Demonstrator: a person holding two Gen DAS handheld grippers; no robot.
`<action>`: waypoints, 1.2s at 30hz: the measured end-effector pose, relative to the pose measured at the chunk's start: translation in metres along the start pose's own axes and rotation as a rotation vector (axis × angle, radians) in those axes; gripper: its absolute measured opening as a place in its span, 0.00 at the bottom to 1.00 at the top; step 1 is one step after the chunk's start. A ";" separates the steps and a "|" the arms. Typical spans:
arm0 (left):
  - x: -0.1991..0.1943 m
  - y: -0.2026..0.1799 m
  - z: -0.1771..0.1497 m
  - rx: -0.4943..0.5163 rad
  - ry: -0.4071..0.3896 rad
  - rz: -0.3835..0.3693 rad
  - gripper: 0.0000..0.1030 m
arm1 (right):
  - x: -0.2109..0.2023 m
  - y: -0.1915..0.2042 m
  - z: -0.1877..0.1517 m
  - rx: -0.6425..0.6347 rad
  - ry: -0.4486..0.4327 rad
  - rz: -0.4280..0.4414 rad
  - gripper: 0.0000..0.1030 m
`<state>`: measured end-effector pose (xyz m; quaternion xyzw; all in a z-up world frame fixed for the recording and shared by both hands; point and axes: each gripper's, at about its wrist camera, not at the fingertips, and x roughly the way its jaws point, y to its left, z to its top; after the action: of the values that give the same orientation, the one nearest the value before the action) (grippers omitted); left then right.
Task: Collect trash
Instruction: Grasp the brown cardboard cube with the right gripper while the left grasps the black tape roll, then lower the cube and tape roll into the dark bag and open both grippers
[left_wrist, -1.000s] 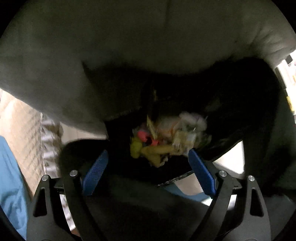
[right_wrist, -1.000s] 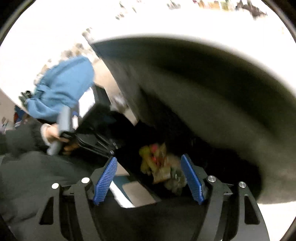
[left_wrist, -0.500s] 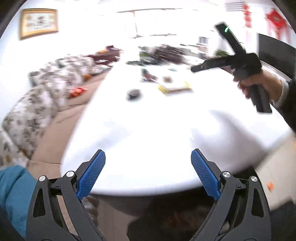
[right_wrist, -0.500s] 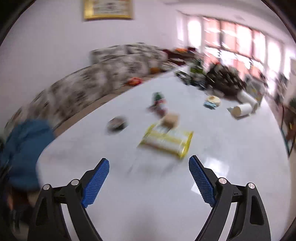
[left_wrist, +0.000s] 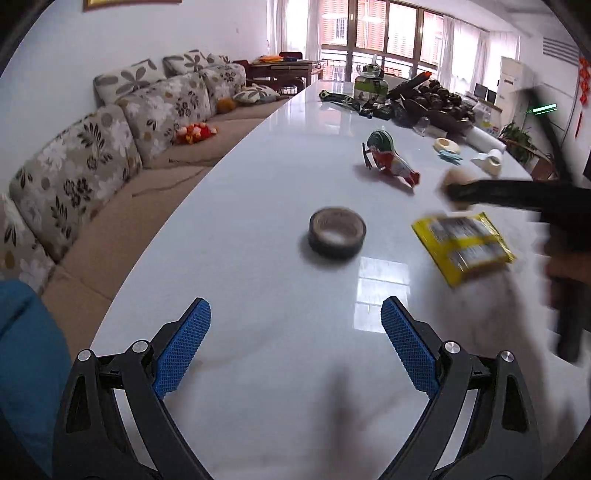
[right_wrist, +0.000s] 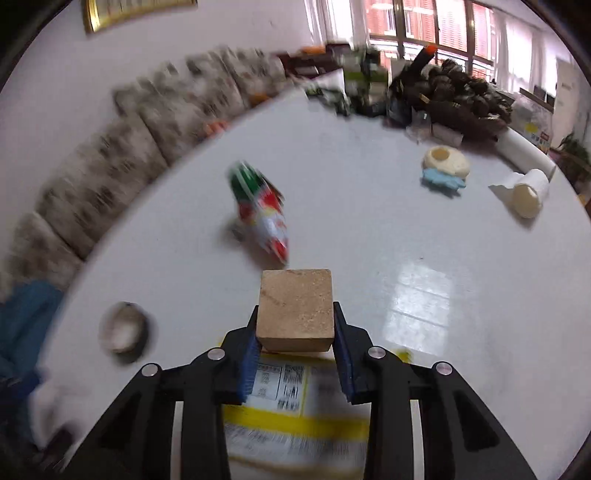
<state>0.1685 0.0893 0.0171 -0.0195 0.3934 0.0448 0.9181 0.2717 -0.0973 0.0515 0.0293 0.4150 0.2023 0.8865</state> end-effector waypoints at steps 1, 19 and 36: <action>0.009 -0.005 0.007 0.001 0.005 0.013 0.88 | -0.026 -0.003 -0.003 -0.002 -0.046 0.053 0.34; 0.062 -0.025 0.039 -0.036 0.092 0.035 0.48 | -0.175 -0.022 -0.140 -0.076 -0.067 0.065 0.34; -0.120 -0.025 -0.099 0.134 -0.079 -0.064 0.48 | -0.242 0.075 -0.254 -0.233 -0.056 0.229 0.34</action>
<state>0.0175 0.0498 0.0356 0.0313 0.3581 -0.0105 0.9331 -0.0822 -0.1505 0.0777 -0.0210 0.3580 0.3476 0.8663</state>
